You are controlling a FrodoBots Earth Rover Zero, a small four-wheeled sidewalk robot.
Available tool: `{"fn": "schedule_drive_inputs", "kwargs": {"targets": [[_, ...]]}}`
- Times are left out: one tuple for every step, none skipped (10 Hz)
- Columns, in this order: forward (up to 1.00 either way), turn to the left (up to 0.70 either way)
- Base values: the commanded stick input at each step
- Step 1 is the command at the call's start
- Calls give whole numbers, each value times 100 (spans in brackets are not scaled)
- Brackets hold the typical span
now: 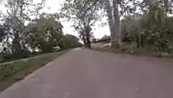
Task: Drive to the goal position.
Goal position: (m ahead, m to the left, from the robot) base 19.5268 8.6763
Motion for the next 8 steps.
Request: {"fn": "schedule_drive_inputs", "kwargs": {"targets": [[100, 0], [100, 0], [100, 0], [100, 0], [100, 0], [100, 0], [100, 0], [100, 0]]}}
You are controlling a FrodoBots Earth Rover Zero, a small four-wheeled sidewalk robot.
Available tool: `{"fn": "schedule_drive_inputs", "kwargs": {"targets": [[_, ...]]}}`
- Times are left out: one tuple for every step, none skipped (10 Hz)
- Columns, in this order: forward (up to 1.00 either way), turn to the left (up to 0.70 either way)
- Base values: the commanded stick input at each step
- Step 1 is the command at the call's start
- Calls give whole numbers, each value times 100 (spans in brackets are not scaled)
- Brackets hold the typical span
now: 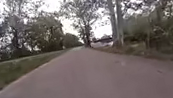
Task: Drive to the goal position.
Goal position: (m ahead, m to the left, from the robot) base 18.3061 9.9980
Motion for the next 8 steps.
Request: {"fn": "schedule_drive_inputs", "kwargs": {"targets": [[100, 0], [100, 11], [100, 24], [100, 27], [100, 26], [100, 12], [100, 0], [100, 0]]}}
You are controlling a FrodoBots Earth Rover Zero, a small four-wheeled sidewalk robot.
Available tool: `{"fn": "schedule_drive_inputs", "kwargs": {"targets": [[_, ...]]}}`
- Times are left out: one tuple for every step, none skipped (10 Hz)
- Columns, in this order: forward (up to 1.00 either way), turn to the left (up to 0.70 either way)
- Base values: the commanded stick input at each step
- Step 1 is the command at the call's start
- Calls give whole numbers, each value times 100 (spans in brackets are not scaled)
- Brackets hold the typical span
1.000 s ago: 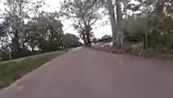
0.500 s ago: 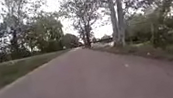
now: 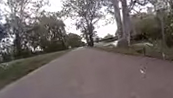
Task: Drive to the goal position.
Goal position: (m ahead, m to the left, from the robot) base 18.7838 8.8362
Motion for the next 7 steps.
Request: {"fn": "schedule_drive_inputs", "kwargs": {"targets": [[100, 0], [100, 0], [100, 0], [100, 0], [100, 0], [100, 0], [100, 0]]}}
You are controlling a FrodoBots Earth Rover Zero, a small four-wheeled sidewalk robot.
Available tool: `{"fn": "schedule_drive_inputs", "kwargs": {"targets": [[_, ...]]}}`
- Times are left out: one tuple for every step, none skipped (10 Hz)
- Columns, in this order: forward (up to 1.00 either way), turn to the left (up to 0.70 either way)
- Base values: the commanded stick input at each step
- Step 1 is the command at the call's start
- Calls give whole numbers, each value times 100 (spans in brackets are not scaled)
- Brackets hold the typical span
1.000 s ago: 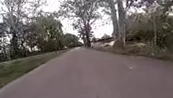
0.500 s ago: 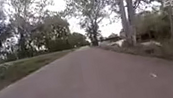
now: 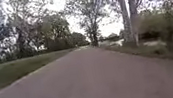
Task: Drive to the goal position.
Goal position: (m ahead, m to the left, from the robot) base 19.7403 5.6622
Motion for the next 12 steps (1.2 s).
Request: {"fn": "schedule_drive_inputs", "kwargs": {"targets": [[100, 0], [100, 0], [100, 0], [100, 0], [100, 0], [100, 0], [100, 0], [100, 0], [100, 0], [100, 0], [100, 0], [100, 0]]}}
